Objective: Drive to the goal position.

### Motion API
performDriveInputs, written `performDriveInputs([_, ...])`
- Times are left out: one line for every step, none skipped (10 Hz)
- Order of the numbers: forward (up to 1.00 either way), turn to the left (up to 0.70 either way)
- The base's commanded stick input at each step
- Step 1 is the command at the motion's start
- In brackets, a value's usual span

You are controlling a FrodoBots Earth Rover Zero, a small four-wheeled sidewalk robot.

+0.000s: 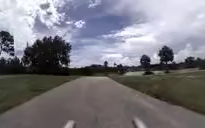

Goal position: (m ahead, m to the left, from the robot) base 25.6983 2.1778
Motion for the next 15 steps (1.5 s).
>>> performDriveInputs([0.70,0.00])
performDriveInputs([0.70,0.00])
performDriveInputs([0.70,0.00])
performDriveInputs([0.70,0.00])
performDriveInputs([0.70,0.00])
performDriveInputs([0.70,0.00])
performDriveInputs([0.70,0.00])
performDriveInputs([0.70,0.00])
performDriveInputs([0.70,0.00])
performDriveInputs([0.70,0.00])
performDriveInputs([0.70,0.00])
performDriveInputs([0.70,0.00])
performDriveInputs([0.70,0.00])
performDriveInputs([0.70,0.00])
performDriveInputs([0.70,0.00])
